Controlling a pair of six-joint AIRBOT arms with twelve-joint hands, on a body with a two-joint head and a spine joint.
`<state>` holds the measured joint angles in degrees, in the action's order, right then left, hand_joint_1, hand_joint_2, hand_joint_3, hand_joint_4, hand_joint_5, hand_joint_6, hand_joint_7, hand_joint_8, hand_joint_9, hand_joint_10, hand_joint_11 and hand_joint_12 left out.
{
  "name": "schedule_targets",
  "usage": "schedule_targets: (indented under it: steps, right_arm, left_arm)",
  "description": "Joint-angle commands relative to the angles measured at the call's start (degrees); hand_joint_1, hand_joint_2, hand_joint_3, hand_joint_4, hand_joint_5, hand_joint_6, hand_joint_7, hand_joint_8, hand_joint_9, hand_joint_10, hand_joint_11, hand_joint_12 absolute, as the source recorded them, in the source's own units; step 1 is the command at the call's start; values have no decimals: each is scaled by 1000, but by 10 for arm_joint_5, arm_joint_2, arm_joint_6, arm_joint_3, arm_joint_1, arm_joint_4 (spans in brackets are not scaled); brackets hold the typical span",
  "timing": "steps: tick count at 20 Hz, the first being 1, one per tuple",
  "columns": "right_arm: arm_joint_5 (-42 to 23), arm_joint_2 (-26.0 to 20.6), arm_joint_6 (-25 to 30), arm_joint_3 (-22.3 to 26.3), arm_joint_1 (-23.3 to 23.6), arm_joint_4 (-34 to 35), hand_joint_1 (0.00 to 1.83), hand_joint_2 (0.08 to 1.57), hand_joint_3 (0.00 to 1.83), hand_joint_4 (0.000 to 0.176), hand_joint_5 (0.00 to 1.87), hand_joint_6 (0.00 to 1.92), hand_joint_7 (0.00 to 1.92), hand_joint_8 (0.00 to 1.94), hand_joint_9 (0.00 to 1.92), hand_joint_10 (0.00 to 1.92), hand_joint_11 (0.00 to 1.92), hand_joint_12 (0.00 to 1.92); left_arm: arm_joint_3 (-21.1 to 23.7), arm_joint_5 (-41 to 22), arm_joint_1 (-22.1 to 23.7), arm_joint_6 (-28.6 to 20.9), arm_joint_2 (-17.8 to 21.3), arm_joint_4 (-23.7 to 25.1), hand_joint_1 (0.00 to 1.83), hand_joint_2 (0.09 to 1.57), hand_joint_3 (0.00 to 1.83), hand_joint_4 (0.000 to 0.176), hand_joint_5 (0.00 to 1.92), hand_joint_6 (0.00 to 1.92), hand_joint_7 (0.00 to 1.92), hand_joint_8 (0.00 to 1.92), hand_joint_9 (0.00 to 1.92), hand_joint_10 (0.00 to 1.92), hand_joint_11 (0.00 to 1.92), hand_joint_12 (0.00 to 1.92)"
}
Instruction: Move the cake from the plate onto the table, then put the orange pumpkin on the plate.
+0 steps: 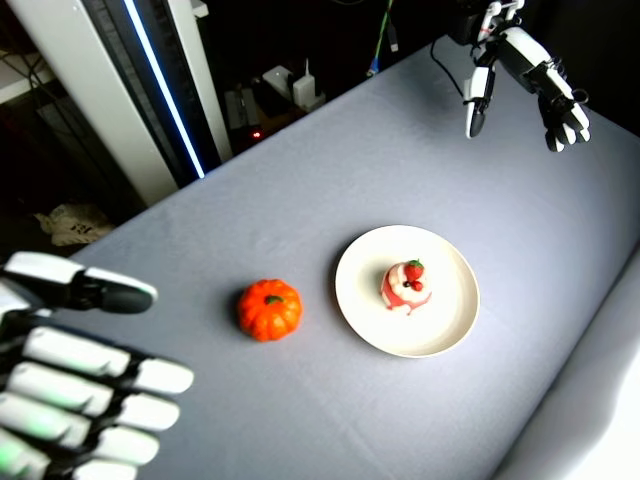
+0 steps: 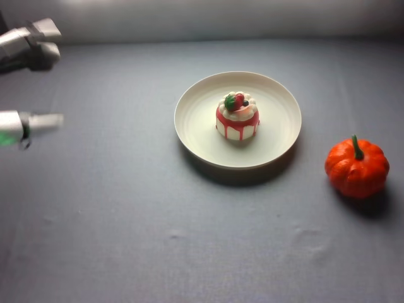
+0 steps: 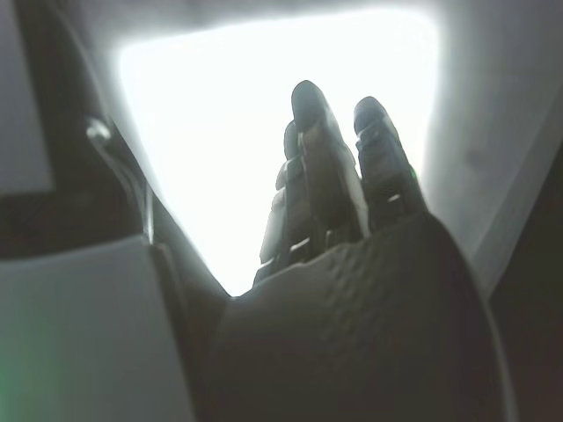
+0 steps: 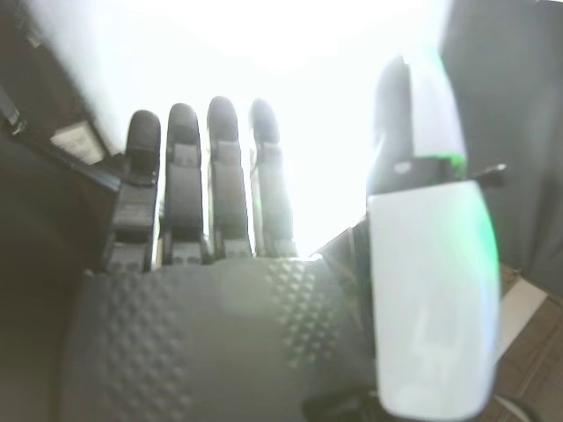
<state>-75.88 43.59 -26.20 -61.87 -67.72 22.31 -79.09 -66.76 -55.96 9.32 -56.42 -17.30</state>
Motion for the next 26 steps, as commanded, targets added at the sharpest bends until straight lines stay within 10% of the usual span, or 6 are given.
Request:
schedule_targets:
  steps: [1,17,19,22,23,26]
  right_arm:
    - [-67,-6,4,-1,10,5,764,1163,3,0,554,7,632,3,578,62,0,1469]
    - [-77,-41,-10,33,12,-27,754,1152,1,0,575,2,617,0,540,9,0,1434]
    - [-77,-40,-10,33,12,-27,741,1115,0,9,447,0,410,2,292,24,0,922]
    - [-73,-39,-13,33,11,-26,730,1063,0,64,147,0,54,3,19,2,0,48]
    - [-73,-39,-13,33,11,-26,721,1052,0,82,65,0,10,0,3,0,0,9]
    - [-73,-39,-16,33,10,-25,671,1029,0,114,0,0,0,0,0,0,0,0]
  left_arm:
    - [4,-92,1,-3,11,-8,963,1107,2,0,480,8,563,153,624,100,133,1165]
    - [42,-122,-23,-3,38,-2,965,1060,0,0,414,0,512,4,554,1,137,894]
    - [32,-95,-11,-3,28,7,952,975,0,84,166,0,163,2,218,3,5,520]
    - [10,-20,36,-3,5,49,934,833,0,121,8,0,0,0,2,0,0,49]
    - [-1,11,60,-3,-8,71,858,797,0,165,1,0,0,0,0,0,0,9]
    - [-17,52,102,-3,-30,108,841,828,0,176,0,0,0,0,0,0,0,0]
